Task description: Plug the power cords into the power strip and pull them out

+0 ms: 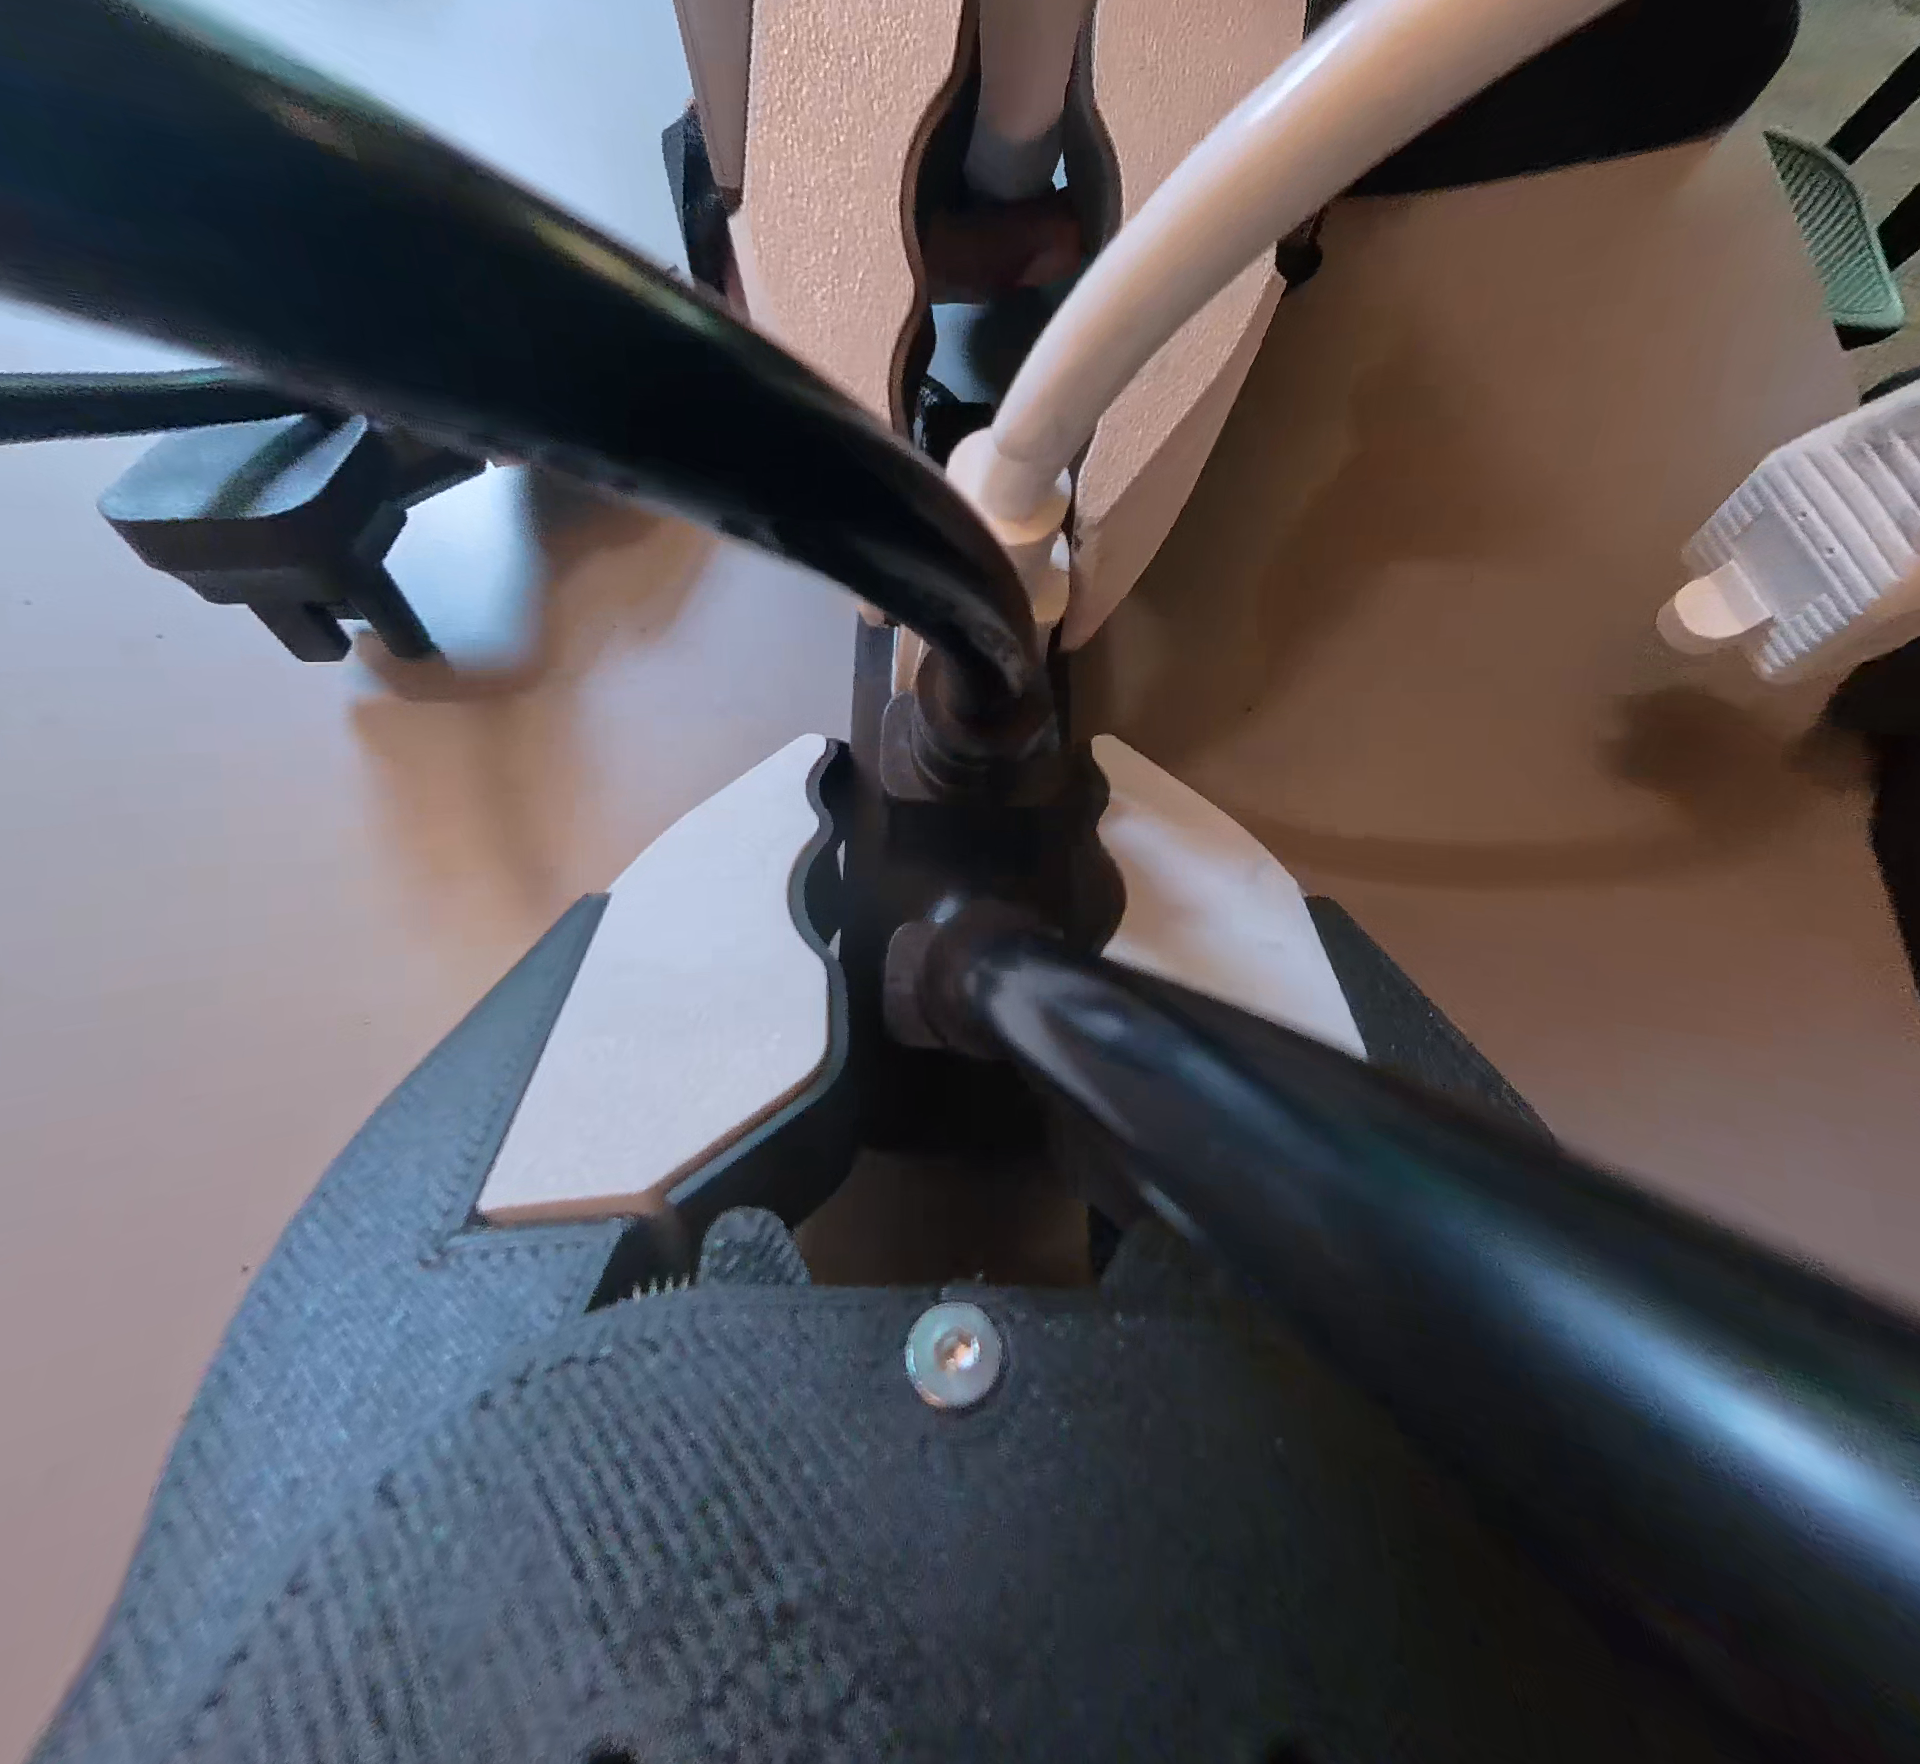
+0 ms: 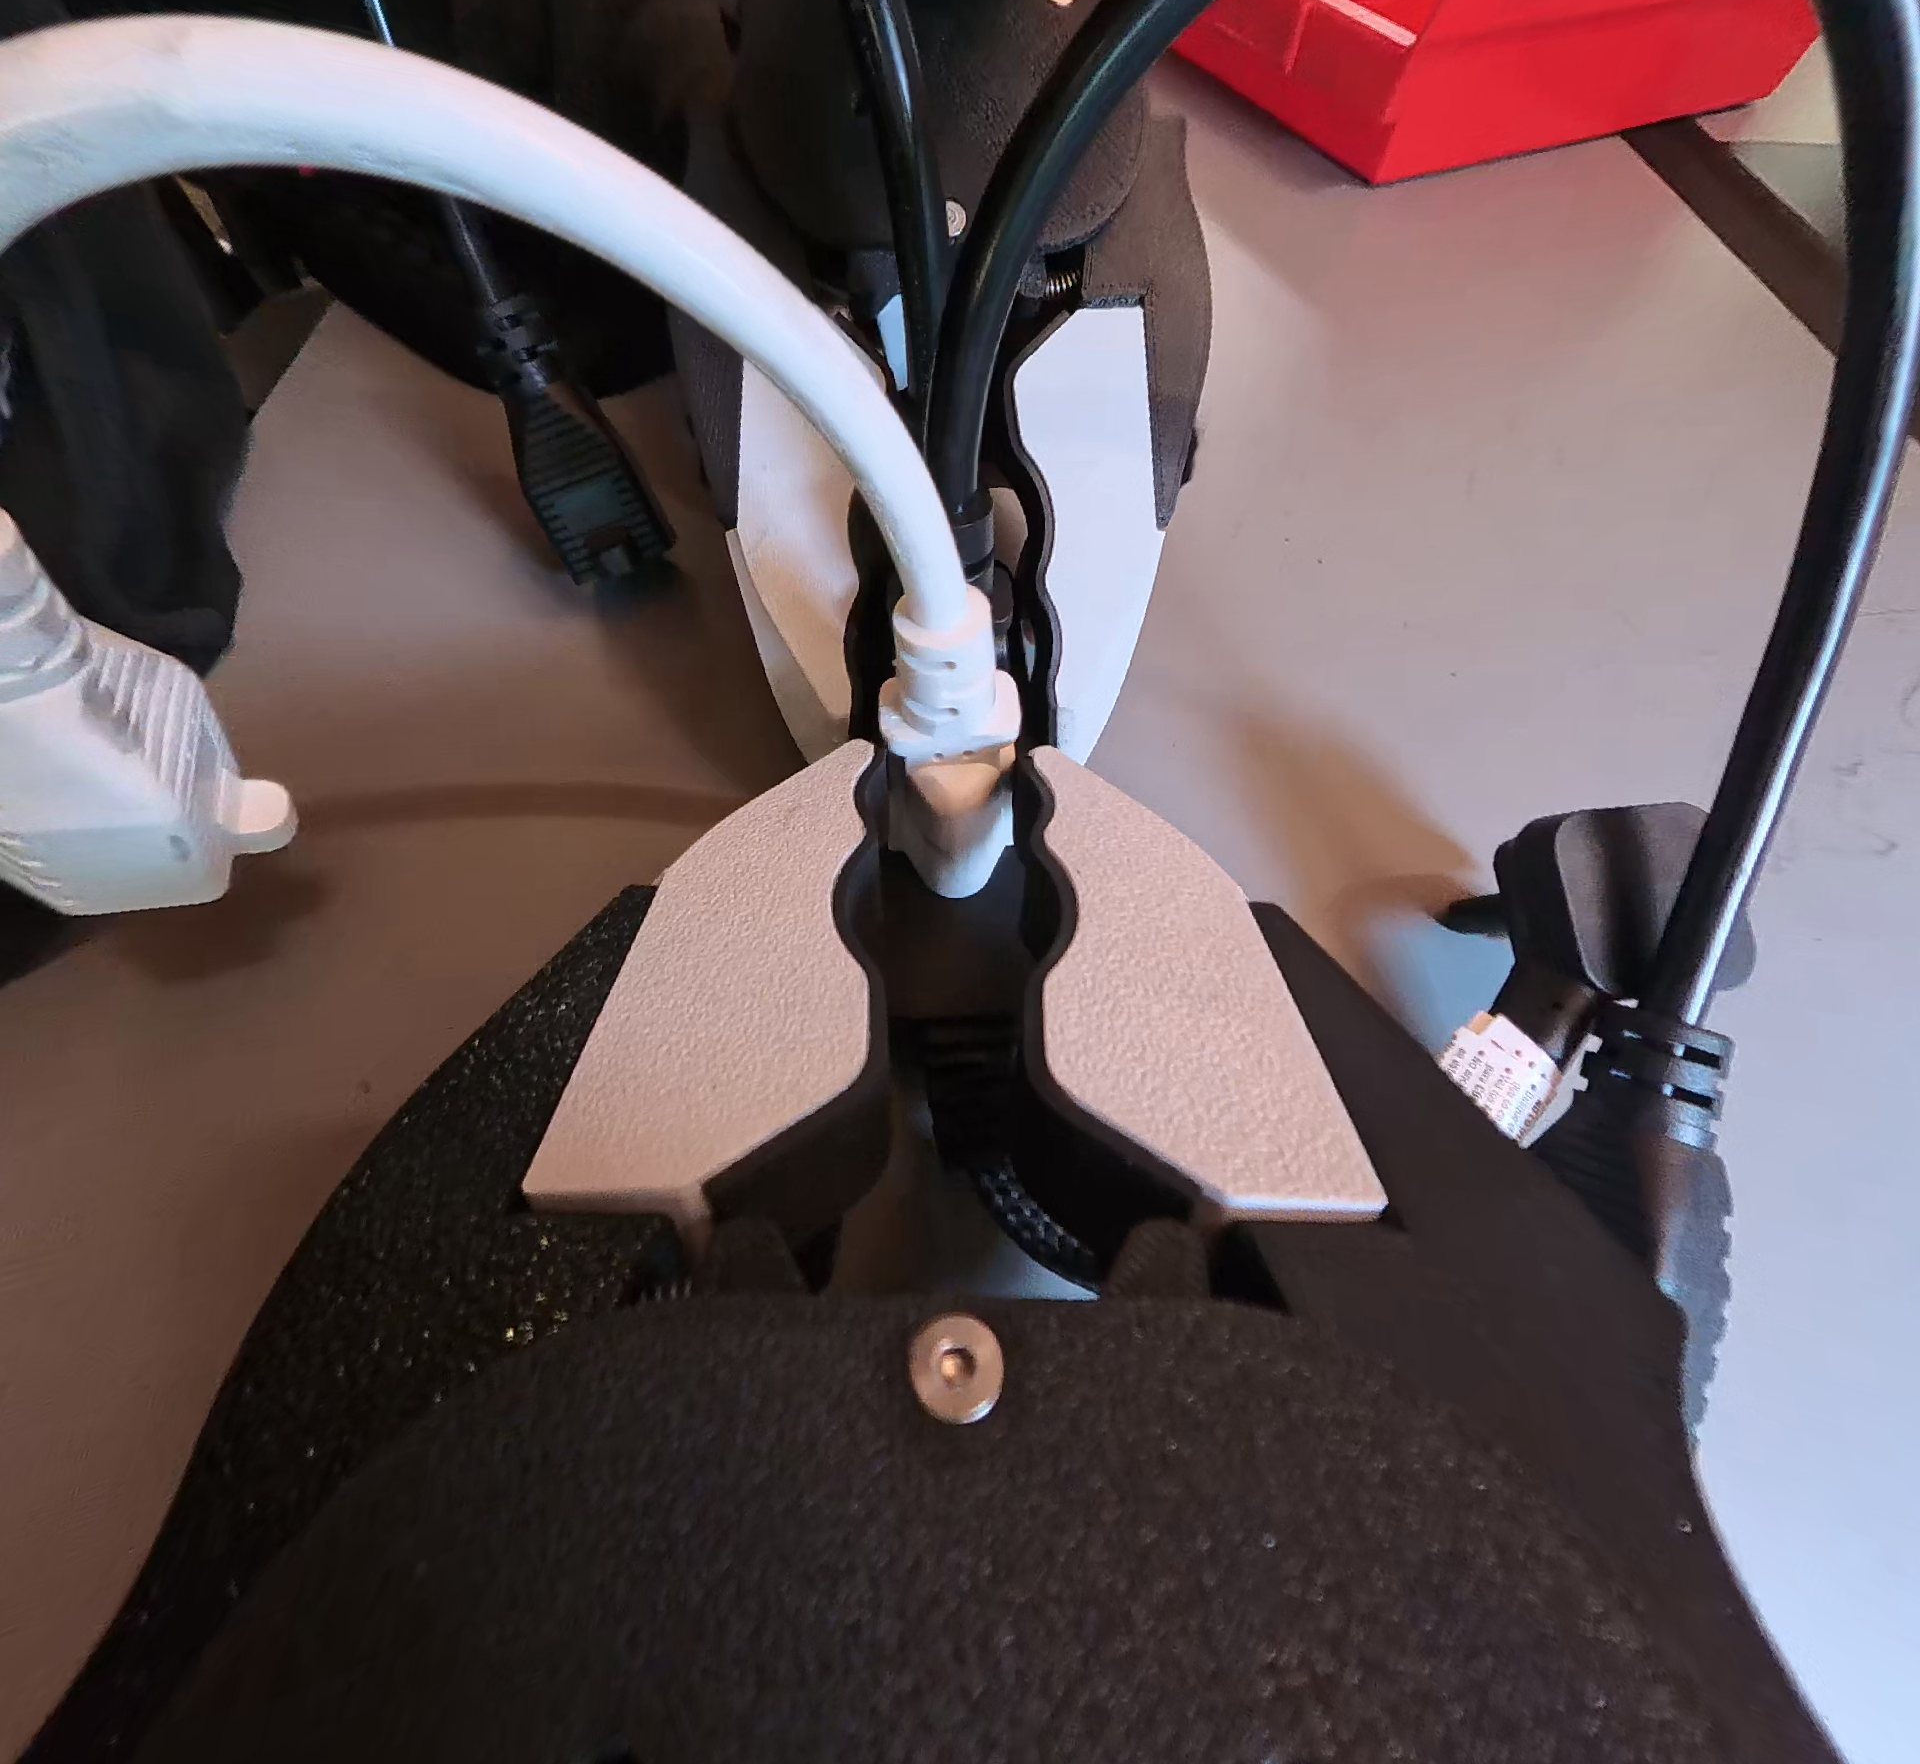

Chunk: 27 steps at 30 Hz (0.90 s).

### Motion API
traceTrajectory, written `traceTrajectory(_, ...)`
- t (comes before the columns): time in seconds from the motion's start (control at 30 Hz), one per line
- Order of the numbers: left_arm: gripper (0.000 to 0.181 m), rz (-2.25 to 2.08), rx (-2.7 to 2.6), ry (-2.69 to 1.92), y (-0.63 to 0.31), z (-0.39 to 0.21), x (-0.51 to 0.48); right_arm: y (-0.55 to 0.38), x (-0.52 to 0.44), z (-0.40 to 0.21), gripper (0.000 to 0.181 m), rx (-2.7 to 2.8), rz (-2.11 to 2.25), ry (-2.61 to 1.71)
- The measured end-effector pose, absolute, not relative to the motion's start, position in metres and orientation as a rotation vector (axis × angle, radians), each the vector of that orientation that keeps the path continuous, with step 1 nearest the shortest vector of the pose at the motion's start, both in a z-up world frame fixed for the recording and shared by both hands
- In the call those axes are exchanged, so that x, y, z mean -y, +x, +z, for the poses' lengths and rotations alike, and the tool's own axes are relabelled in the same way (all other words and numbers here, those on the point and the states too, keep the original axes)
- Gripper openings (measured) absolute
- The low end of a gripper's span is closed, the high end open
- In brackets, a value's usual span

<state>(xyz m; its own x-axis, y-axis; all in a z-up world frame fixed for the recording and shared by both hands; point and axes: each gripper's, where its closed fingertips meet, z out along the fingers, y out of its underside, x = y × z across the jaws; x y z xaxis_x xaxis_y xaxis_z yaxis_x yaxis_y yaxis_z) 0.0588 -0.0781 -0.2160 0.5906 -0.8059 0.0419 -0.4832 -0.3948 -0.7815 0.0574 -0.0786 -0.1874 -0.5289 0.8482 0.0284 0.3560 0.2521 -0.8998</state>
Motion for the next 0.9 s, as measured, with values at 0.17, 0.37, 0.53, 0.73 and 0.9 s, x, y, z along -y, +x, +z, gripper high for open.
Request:
traceTrajectory(0.17,0.042,-0.565,-1.042,-2.092,0.0552,-0.2177,0.0782,0.0526,0.0782,-0.1873,0.02,2.0,1.236,-1.108)
traceTrajectory(0.37,0.042,-0.626,-1.008,-2.115,0.0567,-0.2169,0.0793,0.053,0.0777,-0.1857,0.02,2.01,1.295,-1.114)
traceTrajectory(0.53,0.042,-0.659,-1.042,-2.089,0.061,-0.216,0.0858,0.0577,0.0855,-0.1838,0.021,2.035,1.302,-1.041)
traceTrajectory(0.73,0.042,-0.658,-1.038,-2.083,0.0579,-0.2155,0.0838,0.0545,0.0841,-0.1825,0.02,2.016,1.291,-1.048)
traceTrajectory(0.9,0.042,-0.603,-0.993,-2.103,0.0572,-0.216,0.0784,0.0527,0.0772,-0.183,0.021,2.017,1.364,-1.127)
